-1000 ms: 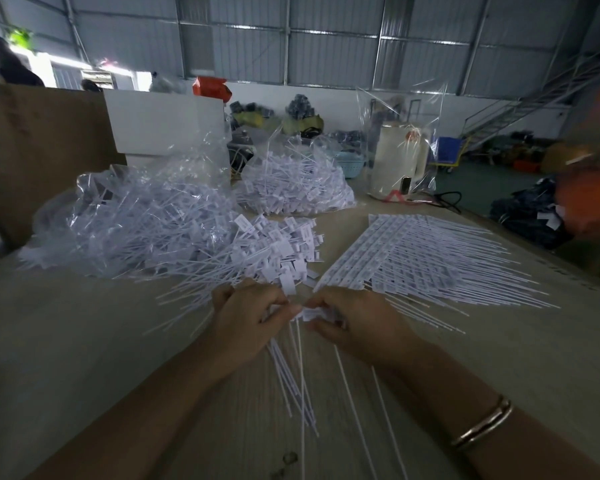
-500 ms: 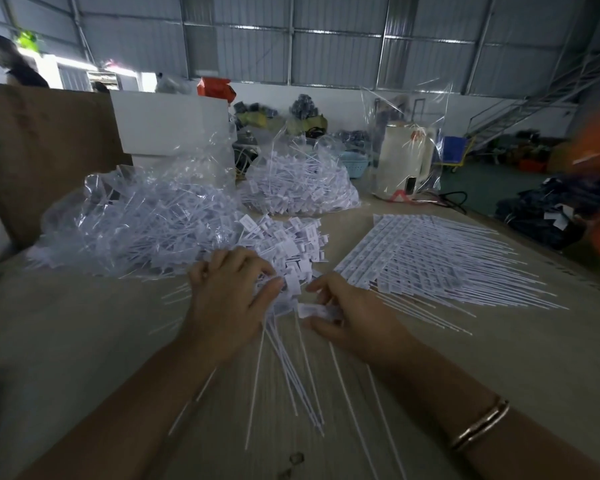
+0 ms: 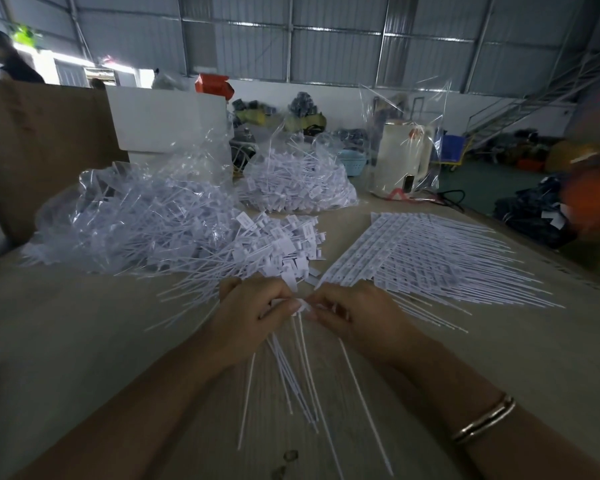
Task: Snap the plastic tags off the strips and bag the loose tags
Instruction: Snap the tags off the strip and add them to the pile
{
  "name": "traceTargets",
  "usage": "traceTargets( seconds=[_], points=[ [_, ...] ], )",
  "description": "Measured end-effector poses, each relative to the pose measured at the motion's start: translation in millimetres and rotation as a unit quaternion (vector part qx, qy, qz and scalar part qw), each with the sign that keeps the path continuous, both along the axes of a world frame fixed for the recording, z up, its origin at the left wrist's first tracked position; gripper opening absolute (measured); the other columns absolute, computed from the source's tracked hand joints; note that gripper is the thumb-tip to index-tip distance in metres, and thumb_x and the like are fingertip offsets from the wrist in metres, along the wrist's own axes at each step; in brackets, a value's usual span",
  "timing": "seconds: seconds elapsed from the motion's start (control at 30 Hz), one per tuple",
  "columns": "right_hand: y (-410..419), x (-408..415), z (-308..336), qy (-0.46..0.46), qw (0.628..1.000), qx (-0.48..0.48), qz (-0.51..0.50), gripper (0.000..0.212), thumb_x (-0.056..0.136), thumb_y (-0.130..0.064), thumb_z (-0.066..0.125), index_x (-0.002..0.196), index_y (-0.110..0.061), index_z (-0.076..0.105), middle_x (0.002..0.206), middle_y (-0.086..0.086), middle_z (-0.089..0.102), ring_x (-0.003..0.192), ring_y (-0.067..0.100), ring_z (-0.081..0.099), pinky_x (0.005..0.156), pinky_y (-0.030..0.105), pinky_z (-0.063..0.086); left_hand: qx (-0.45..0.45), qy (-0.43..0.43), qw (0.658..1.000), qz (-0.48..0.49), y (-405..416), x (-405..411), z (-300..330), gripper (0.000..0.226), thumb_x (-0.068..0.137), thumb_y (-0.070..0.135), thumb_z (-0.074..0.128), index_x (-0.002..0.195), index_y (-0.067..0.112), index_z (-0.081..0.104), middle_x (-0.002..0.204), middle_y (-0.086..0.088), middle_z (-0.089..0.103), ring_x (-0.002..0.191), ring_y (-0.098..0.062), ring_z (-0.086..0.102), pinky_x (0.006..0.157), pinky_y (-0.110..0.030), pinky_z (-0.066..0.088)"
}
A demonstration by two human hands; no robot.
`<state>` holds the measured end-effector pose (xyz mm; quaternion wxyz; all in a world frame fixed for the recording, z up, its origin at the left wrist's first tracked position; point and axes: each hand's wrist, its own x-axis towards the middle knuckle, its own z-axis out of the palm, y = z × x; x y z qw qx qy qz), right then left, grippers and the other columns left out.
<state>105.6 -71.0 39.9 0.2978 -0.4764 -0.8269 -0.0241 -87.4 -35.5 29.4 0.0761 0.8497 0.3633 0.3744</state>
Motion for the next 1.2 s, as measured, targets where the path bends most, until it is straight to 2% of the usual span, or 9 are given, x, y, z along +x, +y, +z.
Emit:
traceTargets(
  seconds=[0.17,0.3,0.43,0.67,0.8,0.87,1.0,1.1,1.2],
  points=[
    [-0.8,1.3,2.5,0.162,0.972,-0.141,0.094,0.028,0.094,-0.02,0.053,0.071,-0.034,0.06,0.068,-0.004,0.065,0.051,0.004,0.052,0.052,0.018,0.04,0.048,0.003,0.997,-0.052,4.7,-2.4,4.0,0.032,0.084,0.048,0.043,0.072,0.022,0.058,0.068,0.014,0.055,0.073,0.0,0.051,0.082,-0.032,0.027],
    [4.4,27.8,8.7,0.246,0.959,-0.134,0.034,0.032,0.095,-0.019,0.049,0.07,-0.035,0.062,0.065,-0.009,0.062,0.053,-0.002,0.051,0.054,0.016,0.041,-0.045,-0.105,0.989,-0.097,14.6,-29.8,15.9,0.015,0.083,0.029,0.057,0.069,0.026,0.059,0.067,0.015,0.061,0.066,0.002,0.058,0.068,-0.012,0.04],
    [10.1,35.5,1.7,0.21,0.972,-0.102,0.0,0.007,0.088,-0.037,0.057,0.086,-0.042,0.062,0.082,-0.012,0.065,0.067,0.003,0.058,0.063,0.017,0.046,0.018,-0.058,0.998,0.026,29.8,-53.0,14.0,0.03,0.081,0.053,0.046,0.07,0.03,0.06,0.067,0.017,0.061,0.067,0.001,0.055,0.079,-0.039,0.033],
    [48.8,-28.6,-5.0,0.145,0.986,-0.076,-0.004,0.026,0.09,-0.036,0.058,0.105,-0.018,0.069,0.088,-0.011,0.064,0.073,-0.004,0.052,0.063,0.013,0.038,0.146,0.036,0.955,0.256,30.9,-32.8,11.8,0.023,0.086,0.044,0.057,0.093,0.023,0.062,0.091,0.002,0.062,0.088,-0.023,0.057,0.078,-0.038,0.028],
    [52.7,-29.5,-5.2,0.187,0.971,-0.141,-0.055,0.035,0.097,-0.038,0.041,0.119,-0.017,0.06,0.106,-0.002,0.065,0.09,0.013,0.06,0.078,0.027,0.045,0.002,-0.032,0.977,0.209,21.4,-54.3,21.6,0.07,0.084,0.072,0.021,0.048,0.019,0.047,0.043,0.006,0.049,0.042,-0.012,0.051,0.055,-0.028,0.04],
    [49.5,-14.9,-2.2,0.17,0.967,-0.157,-0.103,0.029,0.096,-0.042,0.042,0.101,-0.022,0.062,0.092,-0.007,0.064,0.084,0.014,0.059,0.07,0.027,0.043,-0.13,0.042,0.96,0.246,13.9,-63.9,26.6,0.087,0.077,0.08,0.016,0.041,0.013,0.058,0.038,0.004,0.055,0.04,-0.012,0.057,0.06,-0.028,0.047],
    [33.8,7.9,-6.4,0.048,0.959,-0.234,-0.154,0.03,0.093,-0.034,0.05,0.08,-0.016,0.069,0.081,0.003,0.067,0.074,0.018,0.061,0.071,0.029,0.048,-0.302,0.237,0.894,0.23,0.5,-57.2,26.5,0.095,0.067,0.089,0.008,0.056,0.017,0.07,0.06,0.001,0.07,0.058,-0.007,0.067,0.072,-0.024,0.045],
    [14.9,-2.9,-17.4,0.028,0.972,-0.22,-0.083,0.021,0.088,-0.018,0.05,0.092,-0.023,0.07,0.098,-0.003,0.068,0.089,0.011,0.059,0.08,0.023,0.043,-0.223,0.288,0.906,0.214,-5.3,-37.8,17.6,0.094,0.071,0.085,0.004,0.109,0.025,0.065,0.112,-0.004,0.067,0.105,-0.016,0.061,0.094,-0.035,0.043],
    [0.2,-24.7,-20.4,0.035,0.981,-0.189,0.016,0.04,0.083,-0.006,0.041,0.107,-0.023,0.067,0.113,-0.001,0.065,0.102,0.011,0.056,0.091,0.025,0.04,-0.168,0.31,0.904,0.242,-14.8,-16.8,12.0,0.085,0.082,0.076,0.008,0.108,0.017,0.063,0.116,-0.007,0.063,0.109,-0.024,0.057,0.094,-0.036,0.042]
  ],
)
